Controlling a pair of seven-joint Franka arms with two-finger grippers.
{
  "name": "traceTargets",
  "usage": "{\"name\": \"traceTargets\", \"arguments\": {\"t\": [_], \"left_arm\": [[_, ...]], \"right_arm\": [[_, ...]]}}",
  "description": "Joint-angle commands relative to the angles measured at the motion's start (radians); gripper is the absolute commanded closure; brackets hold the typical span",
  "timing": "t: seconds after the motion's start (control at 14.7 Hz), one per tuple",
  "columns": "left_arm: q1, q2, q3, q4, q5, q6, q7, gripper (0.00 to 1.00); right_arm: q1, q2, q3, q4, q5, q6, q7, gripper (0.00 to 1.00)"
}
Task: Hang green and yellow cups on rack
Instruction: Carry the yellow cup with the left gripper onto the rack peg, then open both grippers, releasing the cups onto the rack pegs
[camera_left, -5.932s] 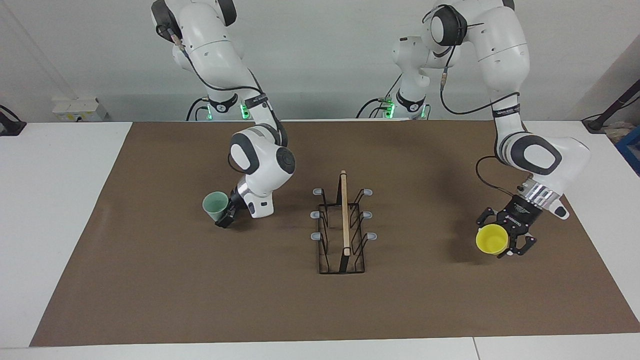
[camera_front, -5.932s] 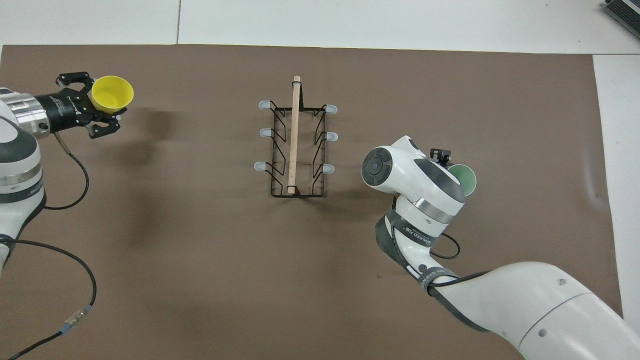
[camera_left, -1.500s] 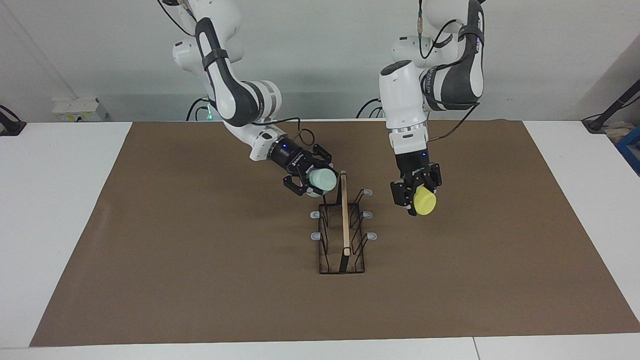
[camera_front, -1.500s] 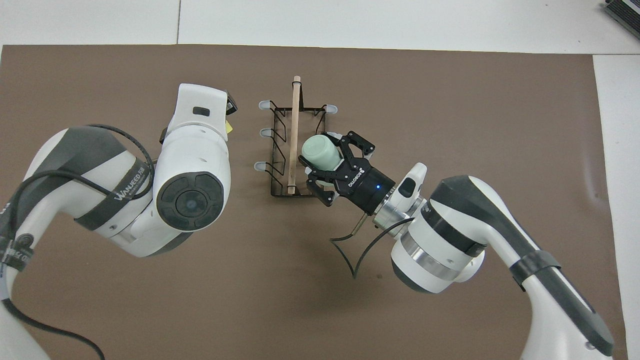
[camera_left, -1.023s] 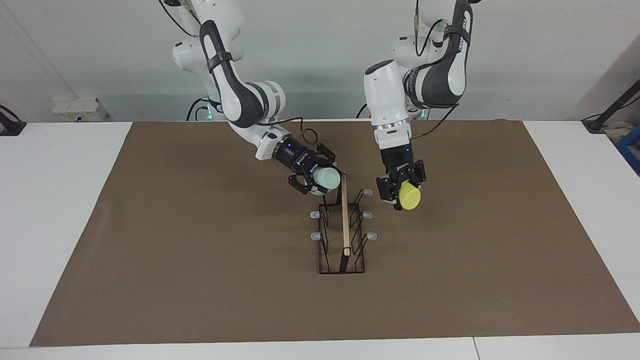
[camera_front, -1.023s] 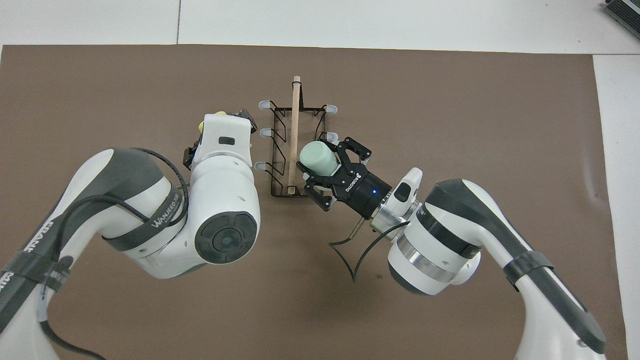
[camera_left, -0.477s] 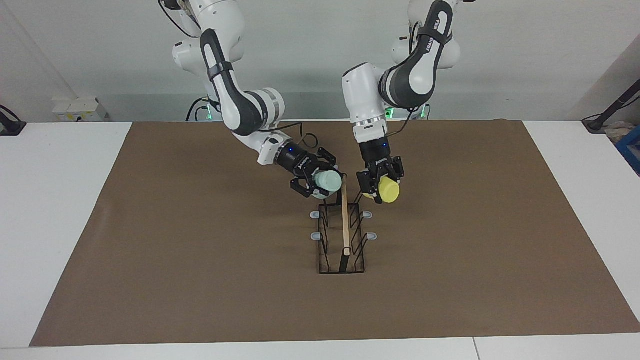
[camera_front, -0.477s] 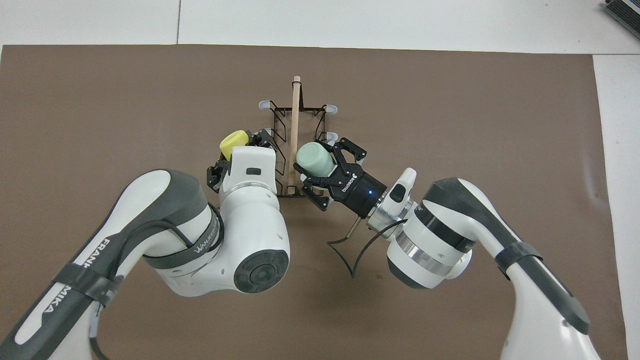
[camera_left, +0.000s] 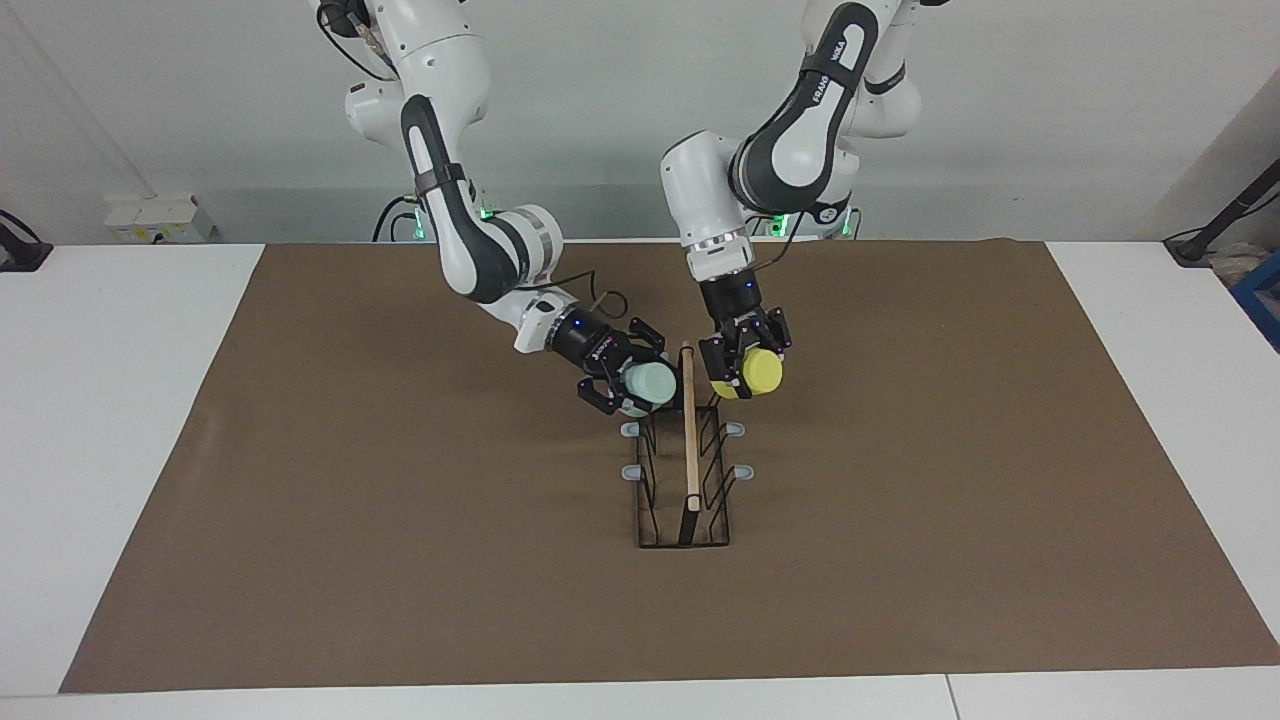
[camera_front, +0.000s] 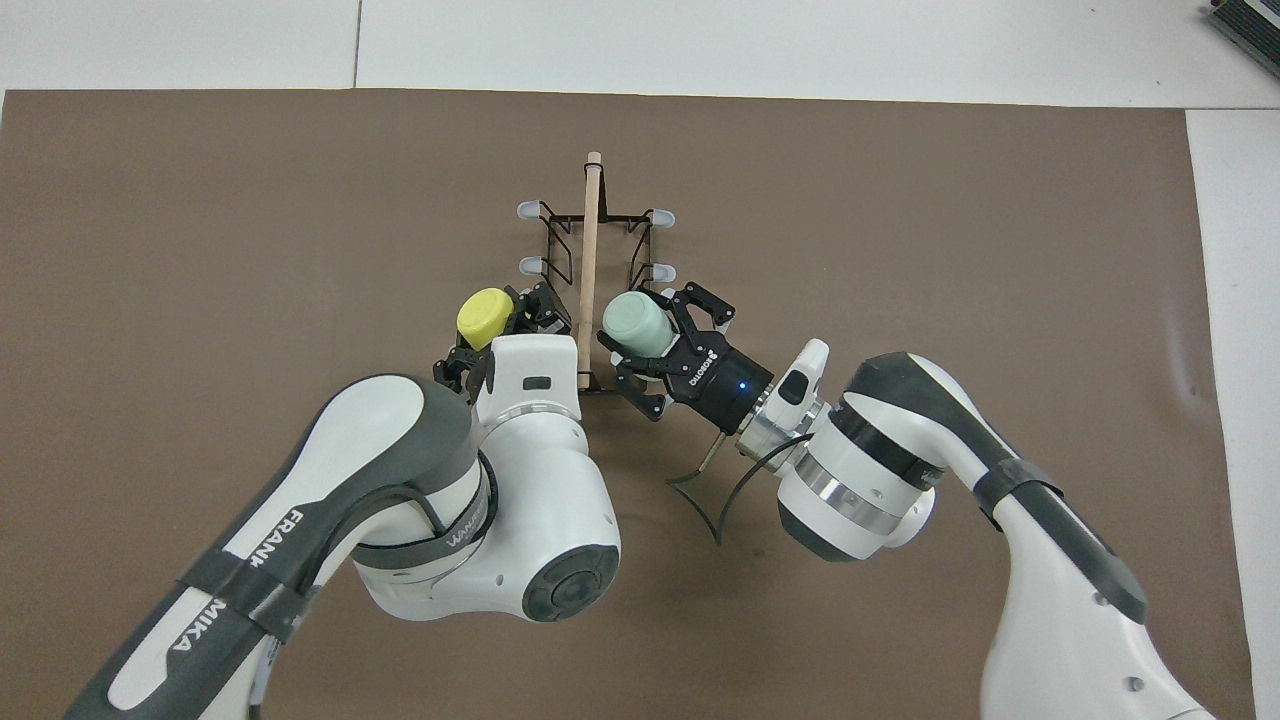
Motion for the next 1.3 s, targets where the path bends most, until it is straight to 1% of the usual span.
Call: {"name": "traceTargets", "arguments": {"t": [0.0, 0.07, 0.14, 0.27, 0.34, 0.41, 0.48, 0.68, 0.82, 0.89, 0.95, 1.09, 1.16, 1.23], "left_arm": [[-0.02, 0.017, -0.02, -0.016, 0.059, -0.049, -0.068, 1.0], [-0.02, 0.025, -0.021, -0.016, 0.068, -0.049, -0.082, 1.0], [-0.02, 0.036, -0.027, -0.016, 0.07, -0.048, -0.091, 1.0], [-0.019, 0.04, -0.035, -0.012, 0.068, -0.042, -0.1, 1.0], [-0.017, 0.048, -0.035, -0.004, 0.065, -0.045, -0.102, 0.79], [-0.019, 0.051, -0.035, -0.001, 0.064, -0.049, -0.1, 0.13], [-0.014, 0.054, -0.035, 0.011, 0.05, -0.046, -0.103, 0.01], [-0.008, 0.051, -0.037, 0.028, 0.042, -0.039, -0.087, 0.0], [-0.005, 0.043, -0.037, 0.056, 0.01, -0.037, -0.077, 0.0], [0.001, 0.04, -0.029, 0.069, -0.002, -0.037, -0.044, 0.0], [0.015, 0.04, -0.027, 0.085, -0.026, -0.035, 0.022, 0.0], [0.03, 0.039, -0.015, 0.109, -0.133, -0.035, 0.227, 0.0], [0.032, 0.031, 0.005, 0.122, -0.198, -0.035, 0.339, 0.0], [0.03, 0.026, 0.028, 0.14, -0.271, -0.035, 0.448, 0.0]], "right_arm": [[-0.01, -0.012, 0.009, -0.011, 0.05, -0.007, -0.043, 0.5], [-0.012, -0.016, 0.009, -0.008, 0.048, -0.004, -0.042, 0.36], [-0.012, -0.024, 0.009, -0.008, 0.048, -0.001, -0.04, 0.0], [-0.012, -0.036, 0.01, 0.0, 0.048, 0.015, -0.034, 0.0], [-0.01, -0.05, 0.01, 0.015, 0.047, 0.05, -0.018, 0.0], [-0.003, -0.064, 0.01, 0.032, 0.047, 0.092, -0.004, 0.0], [0.002, -0.071, 0.01, 0.049, 0.045, 0.129, 0.01, 0.0], [0.006, -0.101, 0.017, 0.089, 0.028, 0.206, 0.051, 0.0], [0.023, -0.11, 0.017, 0.119, -0.019, 0.274, 0.087, 0.0], [0.028, -0.11, 0.017, 0.133, -0.034, 0.288, 0.107, 0.0], [0.028, -0.113, 0.018, 0.141, -0.048, 0.298, 0.122, 0.0], [0.031, -0.121, 0.018, 0.149, -0.135, 0.338, 0.145, 0.0], [0.028, -0.14, 0.017, 0.152, -0.21, 0.366, 0.177, 0.0], [0.026, -0.159, 0.017, 0.15, -0.311, 0.393, 0.232, 0.0]]}}
